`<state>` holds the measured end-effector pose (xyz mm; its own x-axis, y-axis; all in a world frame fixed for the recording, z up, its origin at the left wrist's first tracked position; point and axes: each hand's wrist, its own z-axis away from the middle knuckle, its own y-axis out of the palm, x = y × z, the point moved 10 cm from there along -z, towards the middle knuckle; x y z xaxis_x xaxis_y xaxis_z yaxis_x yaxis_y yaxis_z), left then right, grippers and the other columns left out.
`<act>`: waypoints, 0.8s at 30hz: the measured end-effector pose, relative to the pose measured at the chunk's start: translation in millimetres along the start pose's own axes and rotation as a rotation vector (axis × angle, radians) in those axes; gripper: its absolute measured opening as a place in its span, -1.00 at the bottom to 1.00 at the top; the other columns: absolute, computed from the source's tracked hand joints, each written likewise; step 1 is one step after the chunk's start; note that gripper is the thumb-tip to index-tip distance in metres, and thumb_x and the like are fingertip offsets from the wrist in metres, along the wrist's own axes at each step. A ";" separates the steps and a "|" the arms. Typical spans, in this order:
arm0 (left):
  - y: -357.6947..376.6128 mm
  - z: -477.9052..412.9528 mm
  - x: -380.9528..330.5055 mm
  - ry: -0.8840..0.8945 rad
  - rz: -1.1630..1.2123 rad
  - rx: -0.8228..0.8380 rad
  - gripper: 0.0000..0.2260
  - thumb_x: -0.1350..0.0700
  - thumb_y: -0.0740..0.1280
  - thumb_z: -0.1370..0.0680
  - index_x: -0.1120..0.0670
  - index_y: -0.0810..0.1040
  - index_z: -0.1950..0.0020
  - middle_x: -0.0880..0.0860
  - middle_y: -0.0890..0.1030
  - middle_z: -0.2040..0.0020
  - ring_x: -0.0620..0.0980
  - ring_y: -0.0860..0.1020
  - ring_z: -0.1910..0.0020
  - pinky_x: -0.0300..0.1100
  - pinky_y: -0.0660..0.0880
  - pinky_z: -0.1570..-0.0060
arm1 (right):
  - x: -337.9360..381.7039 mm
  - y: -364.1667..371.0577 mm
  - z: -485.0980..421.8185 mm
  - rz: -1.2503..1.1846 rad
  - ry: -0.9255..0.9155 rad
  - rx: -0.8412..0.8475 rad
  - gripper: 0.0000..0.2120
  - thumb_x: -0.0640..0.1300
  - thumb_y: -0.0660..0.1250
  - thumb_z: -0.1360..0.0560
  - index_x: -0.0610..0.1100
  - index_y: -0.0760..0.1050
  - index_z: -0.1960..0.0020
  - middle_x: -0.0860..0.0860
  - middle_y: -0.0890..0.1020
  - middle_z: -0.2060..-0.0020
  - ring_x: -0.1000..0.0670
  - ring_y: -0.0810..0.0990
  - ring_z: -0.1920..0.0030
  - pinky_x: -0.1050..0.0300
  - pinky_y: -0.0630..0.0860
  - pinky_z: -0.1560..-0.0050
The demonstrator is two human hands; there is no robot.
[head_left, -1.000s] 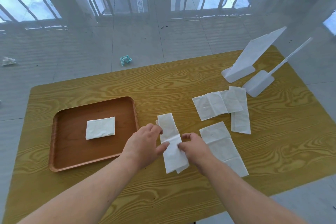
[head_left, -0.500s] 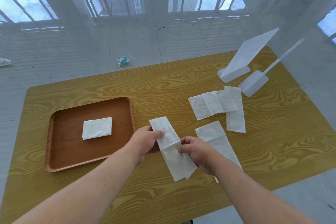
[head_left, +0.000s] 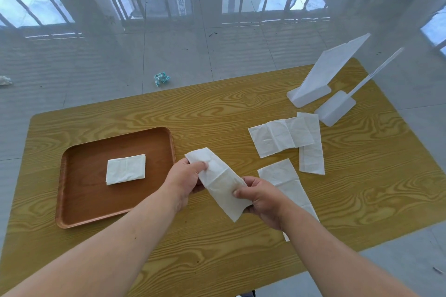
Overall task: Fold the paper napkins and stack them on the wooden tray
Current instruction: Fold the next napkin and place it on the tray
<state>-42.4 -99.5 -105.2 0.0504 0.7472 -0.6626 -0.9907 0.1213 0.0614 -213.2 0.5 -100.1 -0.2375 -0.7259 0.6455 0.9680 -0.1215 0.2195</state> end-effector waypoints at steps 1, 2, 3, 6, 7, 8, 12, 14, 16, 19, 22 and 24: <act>0.3 0.5 0.7 -0.021 0.029 -0.004 -0.88 0.20 0.42 -0.56 0.10 0.63 -0.08 0.02 0.75 0.26 -0.03 0.69 0.34 -0.14 0.59 0.36 | 3.6 -2.2 -0.3 -0.012 -0.018 -0.006 -0.81 -0.35 0.39 -0.53 -0.19 0.68 -0.10 -0.09 0.75 0.06 -0.05 0.72 0.05 0.02 0.65 0.05; 1.3 2.1 2.0 -0.048 0.043 0.001 -0.90 0.20 0.41 -0.55 0.11 0.62 -0.06 0.01 0.70 0.31 -0.05 0.63 0.40 -0.14 0.56 0.39 | 7.4 -4.8 -0.3 -0.014 -0.034 -0.013 -0.80 -0.36 0.38 -0.53 -0.19 0.67 -0.09 -0.09 0.74 0.07 -0.05 0.72 0.05 0.02 0.65 0.06; 3.6 3.0 4.4 -0.077 0.041 0.022 -0.93 0.20 0.40 -0.55 0.10 0.60 -0.02 0.00 0.64 0.35 -0.07 0.56 0.44 -0.16 0.52 0.40 | 11.2 -7.1 -0.1 -0.008 -0.053 -0.019 -0.80 -0.37 0.38 -0.52 -0.19 0.67 -0.08 -0.10 0.73 0.07 -0.06 0.71 0.04 0.02 0.64 0.07; 17.9 9.4 11.8 -0.159 -0.034 0.164 -0.87 0.19 0.38 -0.56 0.03 0.52 0.16 -0.05 0.51 0.40 -0.13 0.44 0.49 -0.23 0.43 0.44 | 24.0 -10.4 0.1 0.044 -0.113 -0.038 -0.84 -0.28 0.43 -0.47 -0.09 0.73 0.05 -0.05 0.73 0.11 -0.03 0.68 0.04 0.05 0.61 0.04; 24.1 12.8 14.1 -0.183 -0.071 0.221 -0.84 0.18 0.39 -0.56 0.02 0.52 0.20 -0.06 0.49 0.40 -0.13 0.43 0.48 -0.23 0.42 0.42 | 28.4 -10.5 0.5 0.074 -0.129 -0.053 -0.86 -0.22 0.46 -0.42 -0.04 0.74 0.09 -0.02 0.72 0.12 -0.01 0.67 0.04 0.07 0.57 -0.01; 29.7 17.2 16.5 -0.210 -0.107 0.274 -0.86 0.15 0.40 -0.56 0.03 0.57 0.20 -0.07 0.49 0.38 -0.14 0.42 0.47 -0.23 0.42 0.40 | 32.8 -10.0 1.0 0.101 -0.144 -0.065 -0.87 -0.16 0.48 -0.38 -0.02 0.75 0.10 0.01 0.72 0.13 0.01 0.65 0.04 0.09 0.51 -0.07; 48.6 31.3 26.7 -0.294 -0.180 0.454 -0.82 -0.02 0.45 -0.55 0.06 0.75 0.02 -0.01 0.58 0.24 -0.11 0.43 0.40 -0.22 0.45 0.34 | 47.2 1.3 0.4 0.128 -0.203 -0.019 -0.77 -0.14 0.47 -0.44 -0.10 0.74 -0.08 -0.07 0.76 -0.07 0.02 0.66 -0.18 0.11 0.40 -0.25; 52.6 34.3 31.5 -0.314 -0.249 0.486 -0.78 -0.09 0.42 -0.54 0.03 0.75 0.05 -0.01 0.61 0.22 -0.11 0.43 0.40 -0.23 0.43 0.38 | 51.2 5.2 -0.8 0.101 -0.219 0.007 -0.79 -0.20 0.46 -0.49 -0.18 0.72 -0.11 -0.13 0.73 -0.08 -0.02 0.64 -0.21 0.04 0.38 -0.37; 43.1 27.2 27.9 -0.252 -0.411 0.369 -0.74 -0.13 0.40 -0.46 0.00 0.70 0.02 -0.06 0.63 0.24 -0.11 0.42 0.40 -0.24 0.38 0.40 | 49.2 5.9 -3.3 0.017 -0.198 0.035 -0.79 -0.28 0.44 -0.54 -0.31 0.67 -0.15 -0.17 0.70 -0.05 -0.09 0.62 -0.17 -0.06 0.37 -0.41; 11.4 9.8 -4.7 0.035 -0.572 -0.006 -0.79 -0.11 0.36 -0.51 -0.05 0.58 -0.07 -0.05 0.67 0.12 -0.07 0.56 0.22 -0.10 0.52 0.28 | 44.0 4.0 -4.4 -0.048 -0.151 0.038 -0.77 -0.34 0.41 -0.55 -0.39 0.61 -0.18 -0.17 0.67 -0.01 -0.13 0.60 -0.08 -0.09 0.47 -0.28; -0.7 12.1 -37.6 0.329 -0.594 -0.151 -0.88 -0.09 0.28 -0.59 -0.08 0.55 -0.01 -0.02 0.65 0.11 -0.07 0.59 0.23 -0.02 0.56 0.23 | 40.6 -8.2 -4.4 0.121 -0.137 -0.105 -0.88 -0.25 0.44 -0.53 -0.25 0.69 -0.05 -0.09 0.70 0.11 -0.08 0.62 0.02 -0.08 0.54 -0.14; -4.1 16.4 -49.2 0.451 -0.695 -0.205 -0.89 -0.11 0.24 -0.60 -0.12 0.50 -0.01 -0.09 0.58 0.03 -0.07 0.57 0.11 -0.04 0.54 0.13 | 37.0 -19.4 -5.6 0.225 -0.113 -0.224 -0.89 -0.19 0.42 -0.53 -0.20 0.69 0.00 -0.14 0.72 0.11 -0.08 0.64 0.07 -0.06 0.58 -0.01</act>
<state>-38.8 -126.1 -60.5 0.6433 0.2095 -0.7364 -0.7588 0.3025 -0.5768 -240.3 -27.8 -84.6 -0.0110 -0.6732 0.7394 0.9879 -0.1218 -0.0961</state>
